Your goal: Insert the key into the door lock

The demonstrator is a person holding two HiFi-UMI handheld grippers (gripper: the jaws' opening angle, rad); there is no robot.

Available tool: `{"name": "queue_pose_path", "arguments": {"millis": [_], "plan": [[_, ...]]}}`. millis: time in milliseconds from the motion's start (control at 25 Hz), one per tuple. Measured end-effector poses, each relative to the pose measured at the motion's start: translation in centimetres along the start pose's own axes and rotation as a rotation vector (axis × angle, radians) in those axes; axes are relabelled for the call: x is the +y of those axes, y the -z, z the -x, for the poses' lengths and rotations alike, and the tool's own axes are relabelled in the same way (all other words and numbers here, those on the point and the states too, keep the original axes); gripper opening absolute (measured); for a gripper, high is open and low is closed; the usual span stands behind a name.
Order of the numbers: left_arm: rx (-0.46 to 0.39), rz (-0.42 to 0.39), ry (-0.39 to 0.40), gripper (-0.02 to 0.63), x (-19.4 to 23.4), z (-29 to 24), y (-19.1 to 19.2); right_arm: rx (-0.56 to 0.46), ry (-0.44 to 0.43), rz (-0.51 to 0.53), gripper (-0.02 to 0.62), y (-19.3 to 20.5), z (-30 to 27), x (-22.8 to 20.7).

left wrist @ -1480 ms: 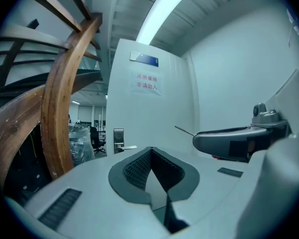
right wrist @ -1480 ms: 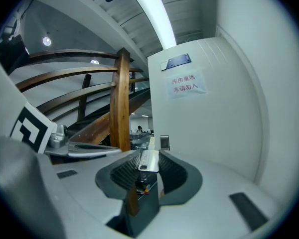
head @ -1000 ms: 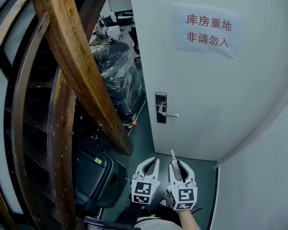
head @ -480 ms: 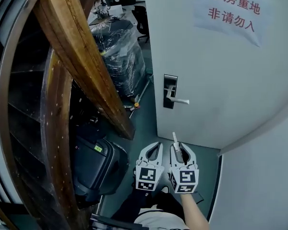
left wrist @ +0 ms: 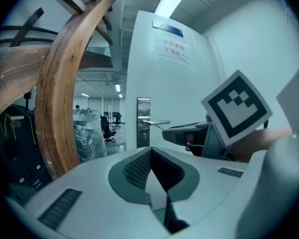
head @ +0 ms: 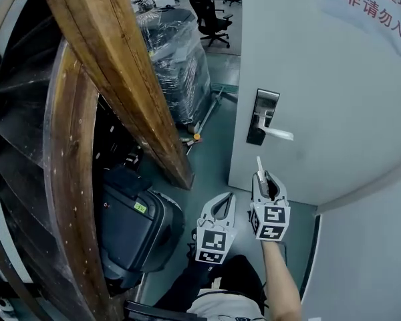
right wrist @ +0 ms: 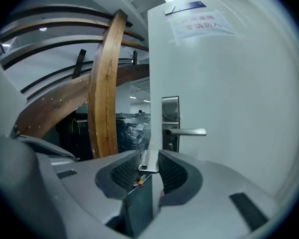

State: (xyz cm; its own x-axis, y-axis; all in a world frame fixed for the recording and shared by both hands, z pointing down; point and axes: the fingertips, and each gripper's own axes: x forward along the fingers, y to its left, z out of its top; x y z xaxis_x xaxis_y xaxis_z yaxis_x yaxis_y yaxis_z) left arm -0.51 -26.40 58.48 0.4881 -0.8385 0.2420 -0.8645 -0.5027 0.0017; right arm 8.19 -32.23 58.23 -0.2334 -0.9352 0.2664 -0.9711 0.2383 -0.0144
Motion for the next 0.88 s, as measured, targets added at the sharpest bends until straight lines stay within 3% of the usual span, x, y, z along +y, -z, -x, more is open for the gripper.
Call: {"name": "queue_pose_path", "arguments": {"millis": [440,880], "plan": [[0.013,0.028,0.025,0.004,4.0,-3.7,3.7,0.055,0.100,0.026,0.118,2.4,-8.9,-3.0],[0.032,0.050,0.023,0.003,6.1,-5.9,5.2,0.107,0.144,0.045,0.118,3.4,-13.5,-5.3]]}}
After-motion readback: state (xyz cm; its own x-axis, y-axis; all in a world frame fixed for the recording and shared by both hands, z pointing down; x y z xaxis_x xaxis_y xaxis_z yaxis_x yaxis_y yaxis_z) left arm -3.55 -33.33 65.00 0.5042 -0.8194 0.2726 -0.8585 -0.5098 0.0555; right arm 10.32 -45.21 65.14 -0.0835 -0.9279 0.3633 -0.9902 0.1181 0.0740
